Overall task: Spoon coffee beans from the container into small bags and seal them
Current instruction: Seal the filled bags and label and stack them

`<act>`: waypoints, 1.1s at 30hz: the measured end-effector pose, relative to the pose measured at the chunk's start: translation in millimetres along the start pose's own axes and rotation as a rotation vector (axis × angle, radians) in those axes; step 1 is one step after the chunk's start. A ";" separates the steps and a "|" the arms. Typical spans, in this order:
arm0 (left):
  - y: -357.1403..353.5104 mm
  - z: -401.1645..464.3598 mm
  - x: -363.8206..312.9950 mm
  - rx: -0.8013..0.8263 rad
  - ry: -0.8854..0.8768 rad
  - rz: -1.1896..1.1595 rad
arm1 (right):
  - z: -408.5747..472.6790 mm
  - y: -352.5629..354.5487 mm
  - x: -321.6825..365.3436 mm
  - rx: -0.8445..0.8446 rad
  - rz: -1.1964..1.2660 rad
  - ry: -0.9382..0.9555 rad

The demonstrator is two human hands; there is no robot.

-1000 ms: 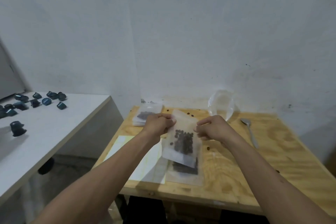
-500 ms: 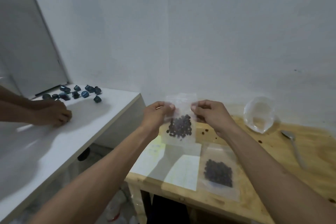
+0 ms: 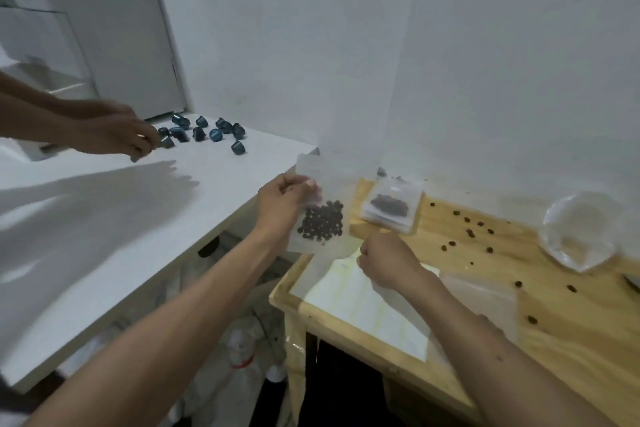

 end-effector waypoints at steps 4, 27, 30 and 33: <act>-3.5 1.2 8.5 -0.002 0.007 0.027 | -2.9 4.9 10.2 -0.040 0.048 0.032; -14.7 12.2 10.2 -0.039 0.077 0.024 | 13.6 3.1 -13.6 0.063 0.408 -0.109; -17.8 12.7 5.5 -0.058 0.049 0.021 | 7.6 13.2 -21.9 0.019 0.524 -0.068; -23.8 12.2 3.5 -0.017 0.046 0.034 | 6.1 29.7 -30.2 -0.103 0.592 -0.074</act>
Point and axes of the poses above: each hand's wrist, its own z-axis towards the middle knuckle, its own y-axis out of the back of the hand, x = y × z, the point moved 2 cm from there along z, towards the middle knuckle, and after that the axes turned 5 degrees about -x, right-handed, at the moved point
